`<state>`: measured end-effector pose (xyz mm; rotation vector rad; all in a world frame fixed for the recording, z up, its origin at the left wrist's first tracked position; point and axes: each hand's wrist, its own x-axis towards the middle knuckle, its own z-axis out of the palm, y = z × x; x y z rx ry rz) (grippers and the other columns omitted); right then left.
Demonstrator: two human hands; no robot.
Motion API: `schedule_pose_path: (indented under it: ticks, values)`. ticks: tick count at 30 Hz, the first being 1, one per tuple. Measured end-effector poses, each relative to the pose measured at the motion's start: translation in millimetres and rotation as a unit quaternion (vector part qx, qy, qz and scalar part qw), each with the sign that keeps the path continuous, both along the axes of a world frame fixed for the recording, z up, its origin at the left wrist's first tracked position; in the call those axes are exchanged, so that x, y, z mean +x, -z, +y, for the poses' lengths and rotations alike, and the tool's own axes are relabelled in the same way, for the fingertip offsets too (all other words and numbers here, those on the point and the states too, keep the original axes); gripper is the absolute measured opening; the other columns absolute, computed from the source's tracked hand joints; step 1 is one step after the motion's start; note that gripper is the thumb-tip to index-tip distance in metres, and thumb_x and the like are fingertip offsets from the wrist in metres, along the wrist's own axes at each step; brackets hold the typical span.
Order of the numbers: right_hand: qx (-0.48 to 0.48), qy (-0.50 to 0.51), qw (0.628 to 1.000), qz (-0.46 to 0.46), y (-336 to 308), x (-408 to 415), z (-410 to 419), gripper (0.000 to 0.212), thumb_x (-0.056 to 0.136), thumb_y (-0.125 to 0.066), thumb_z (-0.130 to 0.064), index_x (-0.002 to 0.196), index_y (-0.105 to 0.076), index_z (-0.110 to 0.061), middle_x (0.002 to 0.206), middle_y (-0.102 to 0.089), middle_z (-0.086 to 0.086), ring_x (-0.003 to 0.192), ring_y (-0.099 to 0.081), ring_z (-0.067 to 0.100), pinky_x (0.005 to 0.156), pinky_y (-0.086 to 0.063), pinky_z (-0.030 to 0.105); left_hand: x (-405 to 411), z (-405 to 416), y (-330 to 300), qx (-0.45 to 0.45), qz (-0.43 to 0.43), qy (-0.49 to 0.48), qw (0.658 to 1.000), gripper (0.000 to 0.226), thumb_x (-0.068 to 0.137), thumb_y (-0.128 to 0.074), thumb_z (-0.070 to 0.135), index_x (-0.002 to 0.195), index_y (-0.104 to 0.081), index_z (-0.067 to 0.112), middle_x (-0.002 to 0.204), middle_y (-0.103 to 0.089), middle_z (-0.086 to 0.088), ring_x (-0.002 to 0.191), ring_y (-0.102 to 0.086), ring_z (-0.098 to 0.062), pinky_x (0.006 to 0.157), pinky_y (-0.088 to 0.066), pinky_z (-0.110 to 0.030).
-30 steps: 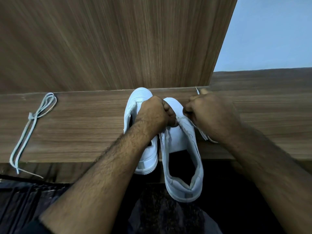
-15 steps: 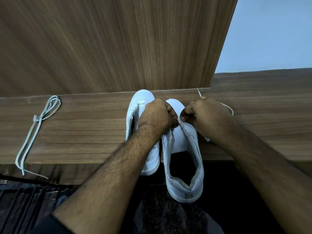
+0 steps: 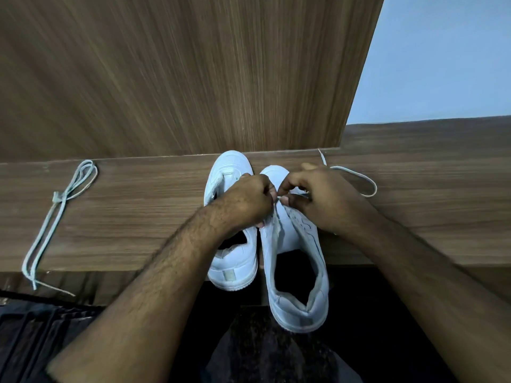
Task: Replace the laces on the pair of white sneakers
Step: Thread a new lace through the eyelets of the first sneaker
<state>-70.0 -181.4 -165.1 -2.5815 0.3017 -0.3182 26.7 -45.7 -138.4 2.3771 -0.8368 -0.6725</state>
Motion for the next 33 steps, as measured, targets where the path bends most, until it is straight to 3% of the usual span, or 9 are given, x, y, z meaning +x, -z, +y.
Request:
schedule_pose_path:
  ticks: [5,7,11,13,15,16,22,26,33]
  values:
    - [0.016,-0.007,1.0,-0.019,5,6,3,0.006,0.094,-0.066,-0.025,0.088,-0.068,-0.024,0.081,-0.05,-0.013,0.09,-0.051,0.011,0.071,-0.034,0.028,5,2,3,-0.051,0.096,-0.05,0.993,0.02,0.103,-0.053,0.026,0.099,-0.062,0.008,0.082,-0.065,-0.006,0.066,-0.066,-0.019,0.085,-0.061,-0.042]
    - [0.109,0.027,0.99,-0.084,2,9,4,0.01,0.098,-0.061,-0.022,0.093,-0.068,-0.016,0.087,-0.059,-0.008,0.086,-0.055,0.01,0.073,-0.037,0.027,4,6,2,-0.054,0.112,-0.029,0.992,0.029,0.097,-0.065,0.035,0.105,-0.064,0.008,0.087,-0.065,-0.004,0.073,-0.066,-0.017,0.086,-0.061,-0.04]
    - [0.474,0.047,0.844,-0.248,-38,3,3,0.014,0.105,-0.048,-0.016,0.096,-0.059,-0.016,0.084,-0.065,0.002,0.077,-0.064,0.015,0.072,-0.053,0.027,-3,7,2,0.038,-0.018,0.054,0.998,0.036,0.085,-0.071,0.053,0.11,-0.061,0.029,0.11,-0.052,0.0,0.094,-0.061,-0.016,0.087,-0.05,-0.031]
    - [0.388,0.02,0.897,-0.213,-43,-3,0,0.013,0.103,-0.052,-0.018,0.093,-0.059,-0.021,0.075,-0.064,-0.001,0.067,-0.06,0.014,0.064,-0.054,0.031,-4,5,2,0.032,-0.019,0.038,0.999,0.025,0.083,-0.073,0.04,0.103,-0.063,0.028,0.106,-0.057,-0.002,0.088,-0.063,-0.015,0.083,-0.053,-0.032]
    - [0.118,0.019,0.988,-0.094,-29,-5,0,0.01,0.099,-0.058,-0.022,0.09,-0.061,-0.025,0.074,-0.065,-0.004,0.067,-0.06,0.012,0.066,-0.054,0.037,-1,4,2,-0.008,0.02,-0.03,0.999,0.018,0.078,-0.072,0.021,0.094,-0.065,0.022,0.089,-0.07,-0.002,0.069,-0.067,-0.014,0.075,-0.058,-0.033]
    - [0.017,0.031,0.999,-0.027,-21,-6,2,0.007,0.097,-0.059,-0.024,0.09,-0.062,-0.026,0.077,-0.066,-0.006,0.071,-0.061,0.012,0.068,-0.054,0.037,0,5,1,-0.024,0.033,-0.068,0.997,0.018,0.075,-0.072,0.015,0.092,-0.065,0.019,0.081,-0.072,-0.002,0.059,-0.066,-0.014,0.069,-0.059,-0.032]
    - [-0.139,0.075,0.986,0.058,-11,0,23,0.007,0.092,-0.06,-0.027,0.089,-0.065,-0.031,0.088,-0.065,-0.006,0.08,-0.064,0.021,0.06,-0.038,0.029,5,10,-5,-0.07,0.125,-0.177,0.974,0.029,0.073,-0.077,-0.004,0.101,-0.07,0.0,0.078,-0.073,-0.017,0.045,-0.063,-0.02,0.063,-0.06,-0.037]
    - [-0.167,0.079,0.981,0.056,-16,6,34,0.01,0.087,-0.059,-0.026,0.088,-0.069,-0.028,0.091,-0.061,-0.003,0.088,-0.062,0.023,0.065,-0.034,0.028,5,14,-8,-0.092,0.163,-0.165,0.968,0.027,0.076,-0.073,-0.012,0.103,-0.07,-0.01,0.082,-0.068,-0.015,0.046,-0.06,-0.013,0.043,-0.05,-0.02]
    - [-0.234,0.085,0.968,0.045,-5,14,39,0.007,0.087,-0.059,-0.025,0.088,-0.066,-0.023,0.086,-0.052,-0.003,0.078,-0.053,0.021,0.057,-0.024,0.027,7,17,-6,-0.095,0.167,-0.153,0.969,0.023,0.076,-0.073,-0.014,0.096,-0.074,-0.004,0.081,-0.071,-0.013,0.059,-0.065,-0.015,0.05,-0.058,-0.026]
